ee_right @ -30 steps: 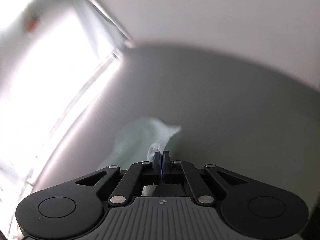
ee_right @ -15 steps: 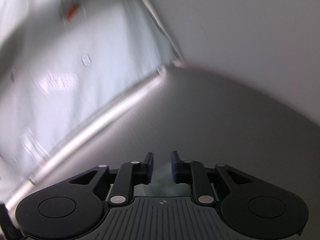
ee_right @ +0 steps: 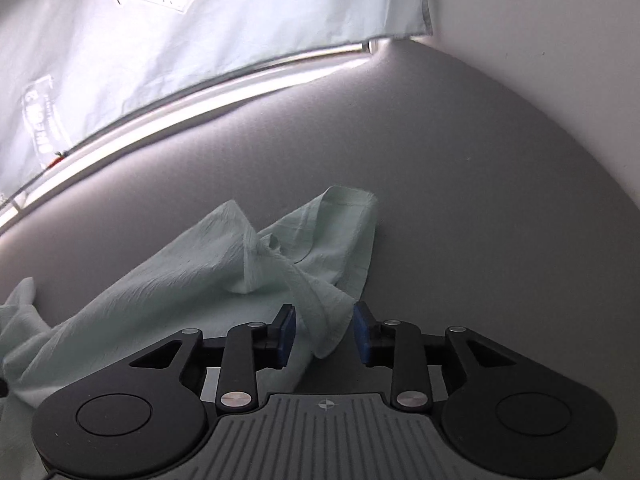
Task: Fold clothes
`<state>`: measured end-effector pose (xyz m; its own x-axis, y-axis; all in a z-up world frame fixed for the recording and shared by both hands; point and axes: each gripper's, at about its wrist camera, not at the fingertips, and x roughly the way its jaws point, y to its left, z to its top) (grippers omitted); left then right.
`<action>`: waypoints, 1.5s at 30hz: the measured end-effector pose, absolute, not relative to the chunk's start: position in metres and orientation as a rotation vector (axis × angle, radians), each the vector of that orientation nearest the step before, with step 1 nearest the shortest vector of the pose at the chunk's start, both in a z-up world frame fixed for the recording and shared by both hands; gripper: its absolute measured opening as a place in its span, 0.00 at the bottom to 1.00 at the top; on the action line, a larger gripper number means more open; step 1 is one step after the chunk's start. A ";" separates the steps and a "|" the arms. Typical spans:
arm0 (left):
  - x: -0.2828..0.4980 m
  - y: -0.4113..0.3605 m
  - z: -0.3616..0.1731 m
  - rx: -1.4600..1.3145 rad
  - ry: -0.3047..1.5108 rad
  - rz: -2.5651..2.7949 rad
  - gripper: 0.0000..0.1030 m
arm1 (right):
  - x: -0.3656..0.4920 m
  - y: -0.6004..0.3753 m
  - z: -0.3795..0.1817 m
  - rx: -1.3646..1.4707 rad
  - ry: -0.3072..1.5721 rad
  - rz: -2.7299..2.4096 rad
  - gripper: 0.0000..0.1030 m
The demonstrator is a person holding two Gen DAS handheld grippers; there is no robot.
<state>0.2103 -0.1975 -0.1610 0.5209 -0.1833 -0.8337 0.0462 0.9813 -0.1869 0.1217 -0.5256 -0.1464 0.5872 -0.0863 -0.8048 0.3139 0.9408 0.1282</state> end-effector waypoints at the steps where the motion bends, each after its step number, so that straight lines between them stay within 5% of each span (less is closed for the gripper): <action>1: 0.211 -0.194 -0.159 -0.157 1.006 -0.129 0.19 | 0.130 -0.524 -0.152 0.254 0.940 -0.257 0.39; 2: 0.211 -0.189 -0.157 -0.158 0.998 -0.117 0.20 | 0.137 -0.522 -0.157 0.236 0.954 -0.285 0.29; 3: 0.210 -0.183 -0.154 -0.159 0.989 -0.103 0.20 | 0.147 -0.524 -0.161 0.228 0.962 -0.306 0.05; 18: 0.183 -0.120 -0.177 -0.133 1.041 0.076 0.23 | 0.068 -0.584 -0.070 0.290 0.744 -0.549 0.02; 33: 0.177 -0.127 -0.193 -0.063 1.054 0.075 0.27 | -0.052 -0.634 -0.129 0.196 1.198 -0.997 0.02; 37: 0.177 -0.129 -0.190 -0.062 1.044 0.068 0.28 | -0.059 -0.645 -0.146 0.287 1.212 -0.970 0.05; 39: 0.174 -0.136 -0.184 -0.062 1.024 0.033 0.28 | -0.056 -0.643 -0.136 0.316 1.145 -0.922 0.32; 41: 0.171 -0.144 -0.177 -0.062 1.001 -0.005 0.28 | -0.053 -0.641 -0.114 0.330 1.042 -0.881 0.46; 45: 0.164 -0.177 -0.167 -0.062 0.974 -0.140 0.28 | -0.035 -0.644 -0.081 0.367 0.889 -0.762 0.46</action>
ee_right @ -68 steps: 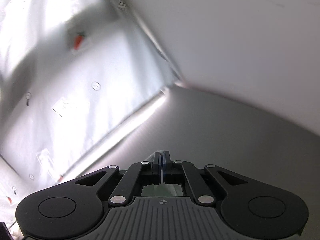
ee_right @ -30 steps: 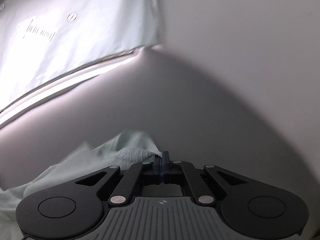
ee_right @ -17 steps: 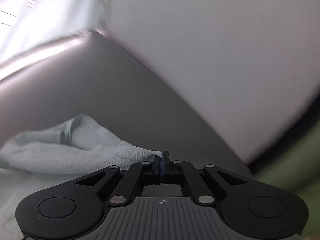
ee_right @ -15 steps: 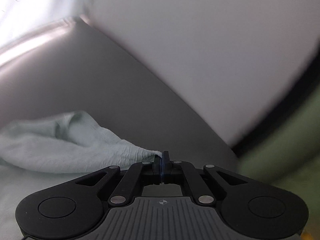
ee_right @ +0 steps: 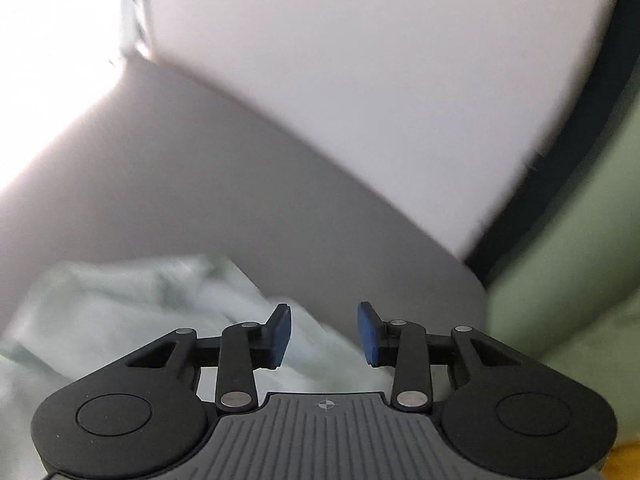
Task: Fold clothes
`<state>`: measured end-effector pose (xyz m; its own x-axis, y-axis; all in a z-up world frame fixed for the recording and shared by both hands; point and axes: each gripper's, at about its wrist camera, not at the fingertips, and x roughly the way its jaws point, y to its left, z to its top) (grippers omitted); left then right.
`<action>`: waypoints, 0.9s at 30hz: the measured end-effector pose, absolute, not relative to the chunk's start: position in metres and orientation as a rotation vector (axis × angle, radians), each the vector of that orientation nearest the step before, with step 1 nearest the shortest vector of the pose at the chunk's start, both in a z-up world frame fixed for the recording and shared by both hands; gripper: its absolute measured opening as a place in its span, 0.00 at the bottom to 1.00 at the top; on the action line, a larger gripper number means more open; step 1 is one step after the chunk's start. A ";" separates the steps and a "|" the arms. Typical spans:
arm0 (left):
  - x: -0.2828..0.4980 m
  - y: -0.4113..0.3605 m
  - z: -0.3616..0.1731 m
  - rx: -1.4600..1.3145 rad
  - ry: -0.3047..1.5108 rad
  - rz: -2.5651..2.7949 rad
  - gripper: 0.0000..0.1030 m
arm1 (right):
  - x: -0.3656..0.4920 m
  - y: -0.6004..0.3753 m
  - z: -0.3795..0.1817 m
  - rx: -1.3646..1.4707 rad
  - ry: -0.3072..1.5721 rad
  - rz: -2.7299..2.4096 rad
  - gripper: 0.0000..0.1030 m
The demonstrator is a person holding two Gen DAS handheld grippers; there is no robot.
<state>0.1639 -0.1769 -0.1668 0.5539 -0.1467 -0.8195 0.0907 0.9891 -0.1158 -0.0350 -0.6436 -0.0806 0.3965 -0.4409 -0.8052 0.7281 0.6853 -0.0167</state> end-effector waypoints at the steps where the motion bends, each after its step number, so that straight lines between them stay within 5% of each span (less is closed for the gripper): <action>1: 0.163 -0.187 -0.166 -0.063 0.972 -0.185 0.28 | -0.032 -0.643 -0.077 0.366 0.870 -0.734 0.47; 15: 0.133 -0.370 -0.191 0.096 0.976 -0.692 0.29 | 0.054 -0.657 -0.157 0.532 0.970 -0.353 0.45; 16: 0.136 -0.374 -0.195 0.092 1.004 -0.667 0.29 | 0.057 -0.659 -0.160 0.521 0.980 -0.356 0.43; 18: 0.143 -0.381 -0.202 0.076 1.059 -0.610 0.28 | 0.064 -0.663 -0.165 0.495 0.997 -0.364 0.13; 19: 0.146 -0.382 -0.203 0.047 1.077 -0.579 0.25 | 0.065 -0.662 -0.164 0.473 0.995 -0.374 0.09; 27: 0.176 -0.403 -0.196 -0.104 1.148 -0.461 0.17 | 0.058 -0.638 -0.154 0.435 0.981 -0.430 0.05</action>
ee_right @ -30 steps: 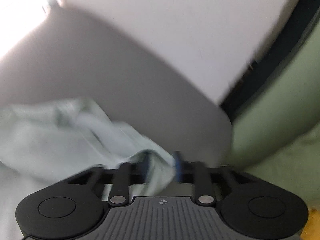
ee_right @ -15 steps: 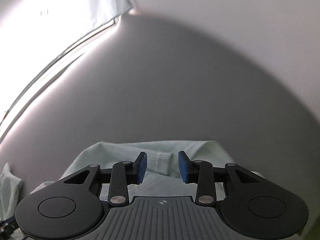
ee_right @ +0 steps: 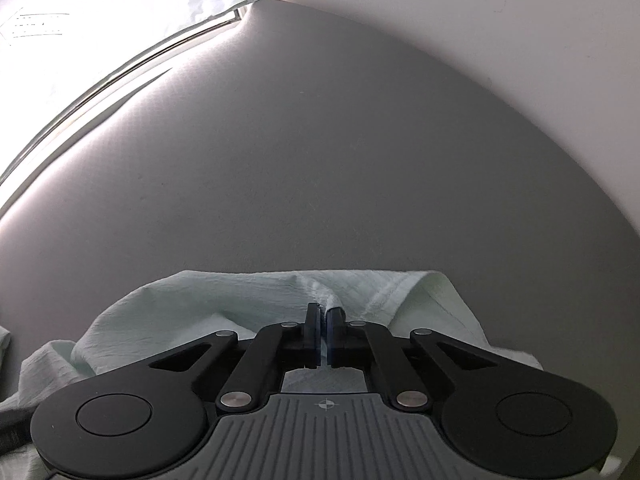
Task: Fold clothes
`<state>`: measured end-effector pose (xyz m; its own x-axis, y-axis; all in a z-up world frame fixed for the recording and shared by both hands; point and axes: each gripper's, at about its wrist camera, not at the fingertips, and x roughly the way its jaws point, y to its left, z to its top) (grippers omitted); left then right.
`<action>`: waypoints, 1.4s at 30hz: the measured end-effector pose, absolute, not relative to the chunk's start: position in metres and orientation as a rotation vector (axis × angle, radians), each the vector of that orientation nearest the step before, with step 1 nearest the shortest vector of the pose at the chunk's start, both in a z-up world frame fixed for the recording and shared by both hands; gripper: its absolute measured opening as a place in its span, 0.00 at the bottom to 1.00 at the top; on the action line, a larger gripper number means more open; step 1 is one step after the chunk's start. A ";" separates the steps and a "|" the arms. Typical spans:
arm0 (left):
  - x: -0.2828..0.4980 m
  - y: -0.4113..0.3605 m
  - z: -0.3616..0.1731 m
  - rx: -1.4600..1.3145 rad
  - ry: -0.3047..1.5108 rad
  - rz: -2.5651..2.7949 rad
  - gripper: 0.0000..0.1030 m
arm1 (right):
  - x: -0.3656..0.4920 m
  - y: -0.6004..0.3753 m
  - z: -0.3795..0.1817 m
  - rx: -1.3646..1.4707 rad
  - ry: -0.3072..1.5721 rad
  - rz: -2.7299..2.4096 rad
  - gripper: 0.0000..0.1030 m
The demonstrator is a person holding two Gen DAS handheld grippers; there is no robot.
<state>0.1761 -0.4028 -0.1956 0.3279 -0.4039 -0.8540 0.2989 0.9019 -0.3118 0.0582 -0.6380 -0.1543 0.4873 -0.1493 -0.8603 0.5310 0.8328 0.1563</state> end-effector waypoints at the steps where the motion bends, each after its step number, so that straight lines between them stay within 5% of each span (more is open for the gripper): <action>1: 0.179 -0.405 -0.197 -0.106 1.157 -0.449 0.17 | 0.065 -0.638 -0.161 0.442 0.980 -0.439 0.05; 26: 0.184 -0.418 -0.201 0.038 1.131 -0.506 0.19 | 0.139 -0.700 -0.166 0.454 0.850 -0.650 0.05; 29: 0.196 -0.424 -0.202 0.035 1.132 -0.501 0.19 | 0.144 -0.703 -0.179 0.467 0.875 -0.654 0.11; 36: 0.211 -0.428 -0.206 0.016 1.132 -0.503 0.19 | 0.103 -0.716 -0.153 0.572 0.769 -0.649 0.42; 42: 0.207 -0.430 -0.198 0.026 1.133 -0.502 0.19 | 0.076 -0.707 -0.151 0.526 0.845 -0.540 0.42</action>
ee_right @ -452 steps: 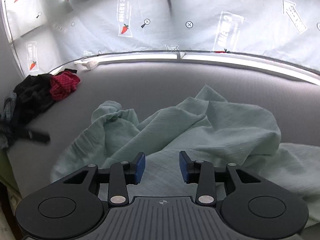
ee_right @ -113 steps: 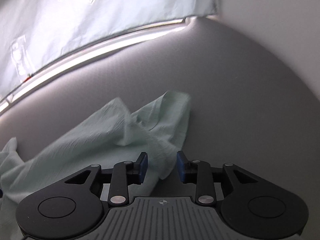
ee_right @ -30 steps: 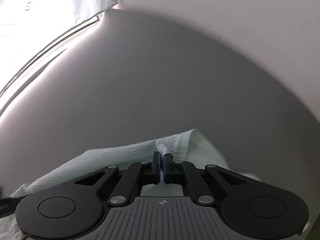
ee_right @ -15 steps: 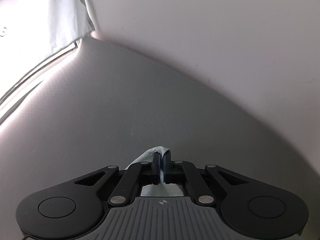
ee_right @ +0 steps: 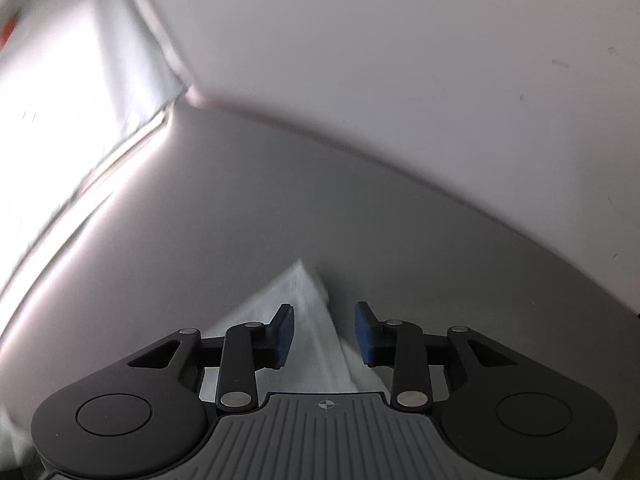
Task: Fold clothes
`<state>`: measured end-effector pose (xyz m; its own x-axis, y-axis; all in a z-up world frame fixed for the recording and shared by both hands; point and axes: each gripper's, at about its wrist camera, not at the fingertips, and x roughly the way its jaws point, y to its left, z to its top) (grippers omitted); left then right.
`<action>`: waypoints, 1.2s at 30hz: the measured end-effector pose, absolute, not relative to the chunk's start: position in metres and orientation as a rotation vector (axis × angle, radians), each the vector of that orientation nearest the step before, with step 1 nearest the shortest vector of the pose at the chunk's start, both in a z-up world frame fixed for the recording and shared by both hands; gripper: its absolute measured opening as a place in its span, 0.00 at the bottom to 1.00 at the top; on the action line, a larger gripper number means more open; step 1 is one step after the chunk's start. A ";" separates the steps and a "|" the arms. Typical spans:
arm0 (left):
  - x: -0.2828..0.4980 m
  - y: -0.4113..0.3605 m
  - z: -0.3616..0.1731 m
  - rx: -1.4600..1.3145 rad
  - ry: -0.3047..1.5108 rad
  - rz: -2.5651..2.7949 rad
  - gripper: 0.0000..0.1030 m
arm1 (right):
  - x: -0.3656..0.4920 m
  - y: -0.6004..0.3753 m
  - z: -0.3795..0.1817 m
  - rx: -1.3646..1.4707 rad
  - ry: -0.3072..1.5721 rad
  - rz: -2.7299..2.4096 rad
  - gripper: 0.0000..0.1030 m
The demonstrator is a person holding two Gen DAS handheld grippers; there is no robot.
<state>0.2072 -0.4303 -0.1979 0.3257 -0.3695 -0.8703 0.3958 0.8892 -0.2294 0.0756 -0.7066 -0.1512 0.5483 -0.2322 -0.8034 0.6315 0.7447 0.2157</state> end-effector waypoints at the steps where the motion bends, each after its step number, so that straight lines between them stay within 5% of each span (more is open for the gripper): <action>1: 0.206 -0.431 -0.198 0.031 1.131 -0.502 0.19 | 0.076 -0.706 -0.152 0.513 0.859 -0.537 0.42; 9: 0.206 -0.432 -0.201 0.060 1.121 -0.504 0.19 | 0.089 -0.701 -0.170 0.541 0.927 -0.486 0.39; 10: 0.206 -0.433 -0.202 0.062 1.121 -0.504 0.19 | 0.091 -0.703 -0.173 0.564 0.923 -0.482 0.32; 11: 0.206 -0.433 -0.202 0.064 1.120 -0.505 0.19 | 0.091 -0.707 -0.174 0.577 0.923 -0.479 0.08; 12: 0.206 -0.433 -0.203 0.065 1.118 -0.505 0.19 | 0.089 -0.711 -0.175 0.583 0.926 -0.476 0.04; 25: 0.172 -0.438 -0.171 0.125 1.058 -0.769 0.26 | 0.112 -0.744 -0.152 0.508 0.748 -0.531 0.03; 32: 0.161 -0.456 -0.204 0.265 1.046 -0.744 0.26 | 0.150 -0.743 -0.158 0.470 0.749 -0.513 0.03; 36: 0.172 -0.457 -0.207 0.221 1.008 -0.718 0.26 | 0.166 -0.748 -0.170 0.498 0.767 -0.543 0.11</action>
<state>0.1717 -0.4566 -0.2071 0.3296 -0.4460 -0.8321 0.6407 0.7531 -0.1499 0.1664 -0.7476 -0.1704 0.5988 -0.2726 -0.7531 0.6198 0.7532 0.2202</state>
